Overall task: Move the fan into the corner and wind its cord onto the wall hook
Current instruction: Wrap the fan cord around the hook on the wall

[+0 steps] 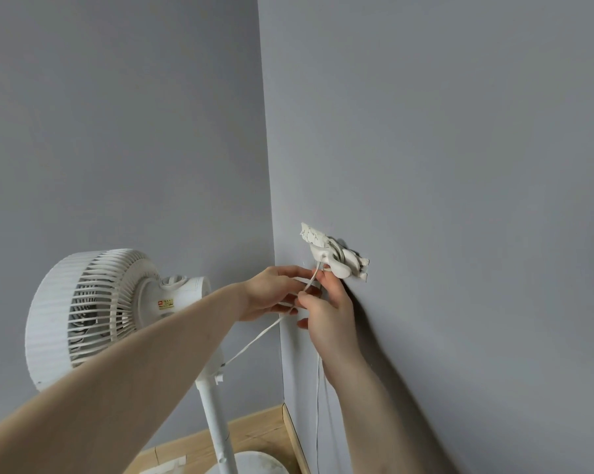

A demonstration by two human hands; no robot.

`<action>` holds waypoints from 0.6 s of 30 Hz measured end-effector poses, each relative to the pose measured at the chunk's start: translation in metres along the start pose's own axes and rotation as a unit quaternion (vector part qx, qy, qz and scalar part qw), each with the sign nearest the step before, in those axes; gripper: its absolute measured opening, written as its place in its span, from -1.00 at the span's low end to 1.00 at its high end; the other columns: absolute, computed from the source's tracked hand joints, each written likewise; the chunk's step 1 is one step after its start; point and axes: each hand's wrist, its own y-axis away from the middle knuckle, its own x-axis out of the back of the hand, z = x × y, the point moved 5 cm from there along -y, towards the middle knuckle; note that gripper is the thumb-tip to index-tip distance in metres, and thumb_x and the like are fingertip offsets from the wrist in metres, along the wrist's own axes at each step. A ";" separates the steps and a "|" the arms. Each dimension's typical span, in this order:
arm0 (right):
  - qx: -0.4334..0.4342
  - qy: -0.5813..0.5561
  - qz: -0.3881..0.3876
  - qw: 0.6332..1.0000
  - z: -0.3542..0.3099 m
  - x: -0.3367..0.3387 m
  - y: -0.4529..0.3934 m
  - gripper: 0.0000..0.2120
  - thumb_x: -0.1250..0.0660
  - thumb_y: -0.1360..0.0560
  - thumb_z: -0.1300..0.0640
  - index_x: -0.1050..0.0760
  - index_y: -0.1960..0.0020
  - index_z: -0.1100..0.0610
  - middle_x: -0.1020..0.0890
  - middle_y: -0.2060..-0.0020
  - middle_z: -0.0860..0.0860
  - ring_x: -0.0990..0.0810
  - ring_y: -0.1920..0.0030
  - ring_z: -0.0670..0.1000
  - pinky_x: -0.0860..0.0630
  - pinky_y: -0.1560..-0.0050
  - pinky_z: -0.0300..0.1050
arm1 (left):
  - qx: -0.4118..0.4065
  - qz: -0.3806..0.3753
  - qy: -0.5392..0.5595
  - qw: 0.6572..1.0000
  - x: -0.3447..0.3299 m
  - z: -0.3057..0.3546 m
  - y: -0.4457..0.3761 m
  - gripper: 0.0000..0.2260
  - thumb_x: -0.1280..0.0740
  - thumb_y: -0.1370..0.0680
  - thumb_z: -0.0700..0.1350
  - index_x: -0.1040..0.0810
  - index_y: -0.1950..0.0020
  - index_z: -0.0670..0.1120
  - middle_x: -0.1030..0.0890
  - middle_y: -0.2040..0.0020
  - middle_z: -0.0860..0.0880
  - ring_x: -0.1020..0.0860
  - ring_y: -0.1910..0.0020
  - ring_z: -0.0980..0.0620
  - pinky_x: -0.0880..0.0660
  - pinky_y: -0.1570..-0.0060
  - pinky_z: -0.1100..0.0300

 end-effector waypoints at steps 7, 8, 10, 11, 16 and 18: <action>0.015 -0.022 -0.026 0.999 -0.007 0.003 0.001 -0.49 -0.29 -0.52 0.30 -0.50 -0.37 -0.14 -0.64 -0.13 -0.11 -0.68 -0.03 -0.18 -0.56 0.23 -0.29 | -0.018 0.029 -0.147 0.988 -0.004 0.023 -0.009 -0.82 -0.34 -0.55 -0.20 -0.64 -0.14 -0.12 -0.64 0.14 0.03 -0.57 0.27 0.10 -0.54 0.20 0.25; 0.016 -0.023 -0.031 0.999 -0.008 0.003 0.001 -0.48 -0.30 -0.52 0.31 -0.52 -0.35 -0.16 -0.64 -0.09 -0.14 -0.67 -0.05 -0.16 -0.57 0.22 -0.29 | -0.037 0.052 -0.184 0.981 -0.004 0.028 -0.011 -0.82 -0.35 -0.53 -0.18 -0.64 -0.12 -0.12 -0.65 0.11 0.03 -0.57 0.26 0.10 -0.51 0.27 0.28; 0.020 -0.020 -0.046 0.999 -0.010 0.003 0.003 -0.50 -0.30 -0.53 0.30 -0.55 -0.30 -0.22 -0.66 -0.06 -0.24 -0.65 -0.12 -0.12 -0.57 0.19 -0.28 | -0.083 0.117 -0.252 0.957 -0.001 0.038 -0.011 -0.85 -0.36 -0.52 -0.18 -0.64 -0.07 -0.08 -0.66 0.05 0.06 -0.57 0.28 0.12 -0.48 0.31 0.30; 0.020 -0.020 -0.049 0.998 -0.011 0.003 0.004 -0.50 -0.29 -0.54 0.29 -0.55 -0.29 -0.24 -0.66 -0.06 -0.30 -0.64 -0.13 -0.12 -0.58 0.18 -0.27 | -0.110 0.147 -0.269 0.945 0.001 0.042 -0.010 -0.86 -0.35 -0.53 -0.18 -0.64 -0.04 -0.05 -0.67 0.04 0.07 -0.58 0.29 0.15 -0.47 0.29 0.32; 0.025 -0.053 -0.023 0.998 -0.013 0.007 0.009 -0.48 -0.29 -0.52 0.29 -0.54 -0.30 -0.25 -0.61 -0.17 -0.36 -0.63 -0.18 -0.09 -0.60 0.13 -0.20 | -0.165 0.213 -0.272 0.924 0.008 0.051 -0.010 -0.92 -0.38 -0.55 -0.13 -0.67 0.05 0.00 -0.68 0.10 0.14 -0.52 0.41 0.31 -0.41 0.24 0.35; 0.021 -0.072 -0.005 0.997 -0.011 0.007 0.013 -0.48 -0.32 -0.49 0.27 -0.54 -0.28 -0.25 -0.58 -0.23 -0.32 -0.62 -0.18 -0.08 -0.59 0.13 -0.17 | -0.167 0.231 -0.285 0.915 0.013 0.060 -0.010 -0.95 -0.41 -0.53 -0.07 -0.65 0.11 0.05 -0.67 0.16 0.16 -0.56 0.29 0.25 -0.42 0.18 0.30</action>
